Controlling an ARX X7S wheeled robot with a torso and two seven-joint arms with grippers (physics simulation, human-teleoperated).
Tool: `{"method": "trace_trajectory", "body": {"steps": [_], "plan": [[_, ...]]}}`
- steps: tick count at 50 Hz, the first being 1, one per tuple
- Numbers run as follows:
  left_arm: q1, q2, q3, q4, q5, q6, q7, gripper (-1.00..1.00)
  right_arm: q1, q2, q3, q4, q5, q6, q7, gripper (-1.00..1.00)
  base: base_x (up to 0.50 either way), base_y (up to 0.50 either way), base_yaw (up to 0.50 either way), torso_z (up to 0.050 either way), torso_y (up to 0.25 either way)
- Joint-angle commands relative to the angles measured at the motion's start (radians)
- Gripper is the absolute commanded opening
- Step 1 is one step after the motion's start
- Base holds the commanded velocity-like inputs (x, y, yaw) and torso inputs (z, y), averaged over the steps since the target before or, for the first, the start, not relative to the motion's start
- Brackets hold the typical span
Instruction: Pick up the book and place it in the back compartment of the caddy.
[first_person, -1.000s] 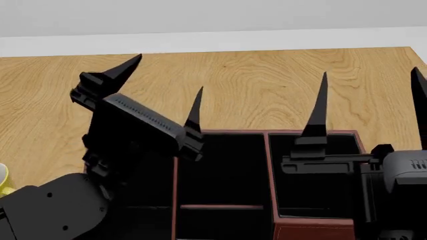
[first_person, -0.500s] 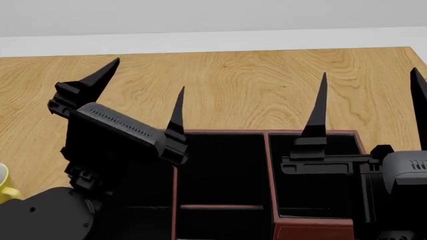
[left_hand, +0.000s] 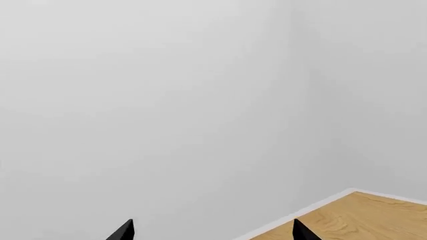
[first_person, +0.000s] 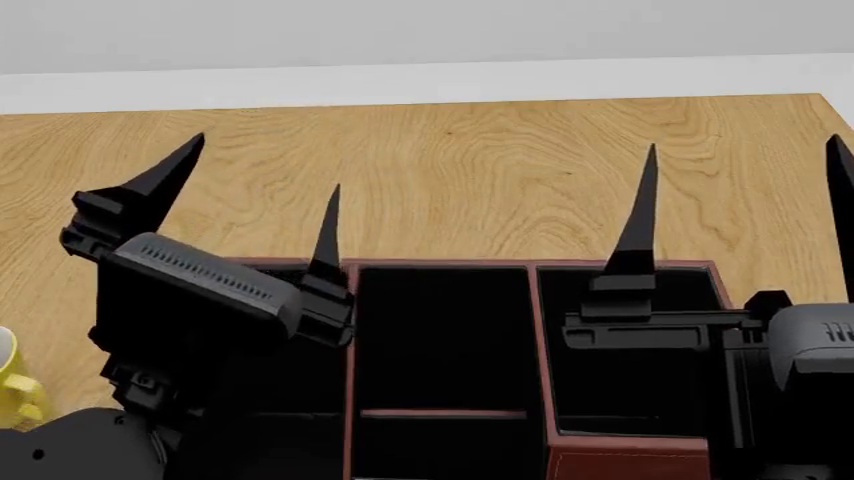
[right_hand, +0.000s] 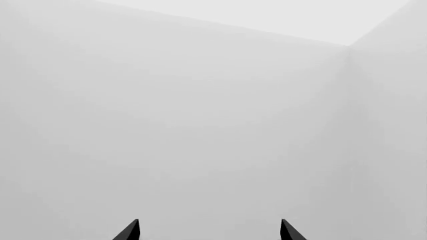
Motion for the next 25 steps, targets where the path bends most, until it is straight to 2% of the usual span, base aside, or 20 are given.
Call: {"method": "trace_trajectory", "body": {"steps": [1, 25], "plan": [[0.009, -0.023, 0.002, 0.061, 0.017, -0.010, -0.034, 1.00, -0.001, 0.004, 0.003, -0.011, 0.002, 0.005, 0.004, 1.00, 0.00, 0.00, 0.00, 0.000, 0.000], [0.033, -0.102, -0.002, 0.218, 0.054, -0.051, -0.141, 1.00, 0.004, 0.011, 0.000, -0.039, 0.005, 0.024, 0.012, 1.00, 0.00, 0.00, 0.00, 0.000, 0.000]]}}
